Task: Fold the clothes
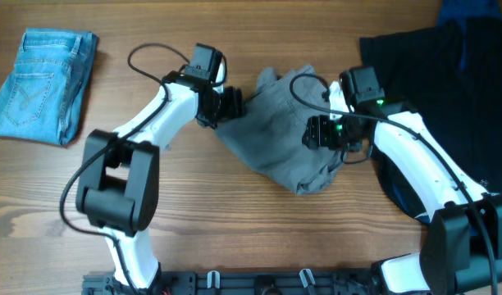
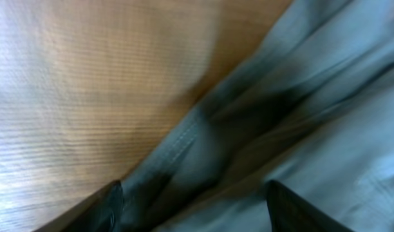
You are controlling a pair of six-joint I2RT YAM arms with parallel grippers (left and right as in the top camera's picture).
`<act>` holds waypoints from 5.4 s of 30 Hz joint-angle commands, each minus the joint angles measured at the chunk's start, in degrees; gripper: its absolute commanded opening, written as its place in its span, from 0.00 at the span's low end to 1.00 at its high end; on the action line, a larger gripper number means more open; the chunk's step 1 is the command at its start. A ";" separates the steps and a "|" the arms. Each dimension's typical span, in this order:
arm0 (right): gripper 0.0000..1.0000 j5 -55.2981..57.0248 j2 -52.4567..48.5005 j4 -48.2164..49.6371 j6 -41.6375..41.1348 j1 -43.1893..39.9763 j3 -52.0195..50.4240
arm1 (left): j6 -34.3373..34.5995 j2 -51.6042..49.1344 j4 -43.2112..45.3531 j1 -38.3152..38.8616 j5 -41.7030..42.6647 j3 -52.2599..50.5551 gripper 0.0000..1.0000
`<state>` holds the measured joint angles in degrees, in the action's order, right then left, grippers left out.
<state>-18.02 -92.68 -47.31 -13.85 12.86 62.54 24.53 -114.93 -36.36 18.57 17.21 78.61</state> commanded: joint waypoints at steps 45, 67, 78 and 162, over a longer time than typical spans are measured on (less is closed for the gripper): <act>0.73 14.29 -0.74 26.03 -1.55 -1.57 -17.73 | 4.04 -8.24 21.29 5.81 11.23 -0.22 0.65; 0.74 14.53 9.29 19.74 -1.09 -1.70 -15.63 | -12.39 13.16 15.63 -24.22 -6.88 0.81 0.04; 0.74 14.10 10.14 15.19 -1.14 -1.70 -15.63 | -12.39 14.32 26.58 -44.22 -7.06 5.20 0.04; 0.23 8.55 10.03 15.63 -1.16 -1.70 -15.67 | -8.59 7.87 -4.13 -16.22 -15.65 -17.55 0.04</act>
<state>-8.97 -83.33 -31.70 -15.14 11.16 46.63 15.42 -106.17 -40.36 2.63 7.68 61.71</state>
